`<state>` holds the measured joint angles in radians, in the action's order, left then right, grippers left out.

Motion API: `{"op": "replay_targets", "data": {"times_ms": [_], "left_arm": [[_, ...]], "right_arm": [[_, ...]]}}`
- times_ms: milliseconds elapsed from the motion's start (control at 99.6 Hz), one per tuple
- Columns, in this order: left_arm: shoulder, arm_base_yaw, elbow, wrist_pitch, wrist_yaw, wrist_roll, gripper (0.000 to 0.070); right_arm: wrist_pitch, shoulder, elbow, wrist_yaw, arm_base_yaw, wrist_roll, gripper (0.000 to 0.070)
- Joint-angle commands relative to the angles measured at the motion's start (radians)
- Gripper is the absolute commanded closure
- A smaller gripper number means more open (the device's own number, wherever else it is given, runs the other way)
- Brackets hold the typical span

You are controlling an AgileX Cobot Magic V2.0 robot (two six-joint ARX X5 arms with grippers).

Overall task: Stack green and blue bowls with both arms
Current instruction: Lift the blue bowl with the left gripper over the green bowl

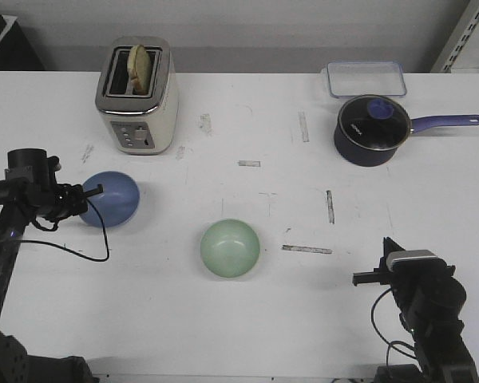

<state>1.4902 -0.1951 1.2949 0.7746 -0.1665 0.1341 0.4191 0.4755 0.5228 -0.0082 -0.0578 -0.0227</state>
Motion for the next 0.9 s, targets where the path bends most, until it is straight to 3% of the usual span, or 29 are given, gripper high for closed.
{"op": "replay_targets", "data": {"times_ms": [0,161,171,532,693,893], "left_arm": [[-0.034,0.018,0.036,0.014,-0.048,0.048,0.0700],[-0.142,0.116,0.041,0.017,-0.122,0.092,0.0700],[-0.184,0.208,0.041,0.017,-0.130,0.097,0.0700],[-0.141,0.601,0.041,-0.041,-0.121,0.142,0.0700],[-0.058,0.690,0.041,-0.060,-0.109,0.141,0.0700],[0.034,0.719,0.041,-0.061,-0.088,0.143,0.0700]], "right_arm": [[-0.007,0.003,0.010,-0.003,-0.002,-0.001,0.0700],[-0.007,0.003,0.010,-0.003,-0.002,-0.001,0.0700],[-0.007,0.003,0.010,-0.003,-0.002,-0.001,0.0700],[-0.007,0.003,0.010,-0.003,-0.002,0.000,0.0700],[-0.006,0.003,0.010,-0.003,-0.002,0.000,0.0700],[-0.006,0.003,0.010,-0.003,-0.002,0.000,0.0700]]}}
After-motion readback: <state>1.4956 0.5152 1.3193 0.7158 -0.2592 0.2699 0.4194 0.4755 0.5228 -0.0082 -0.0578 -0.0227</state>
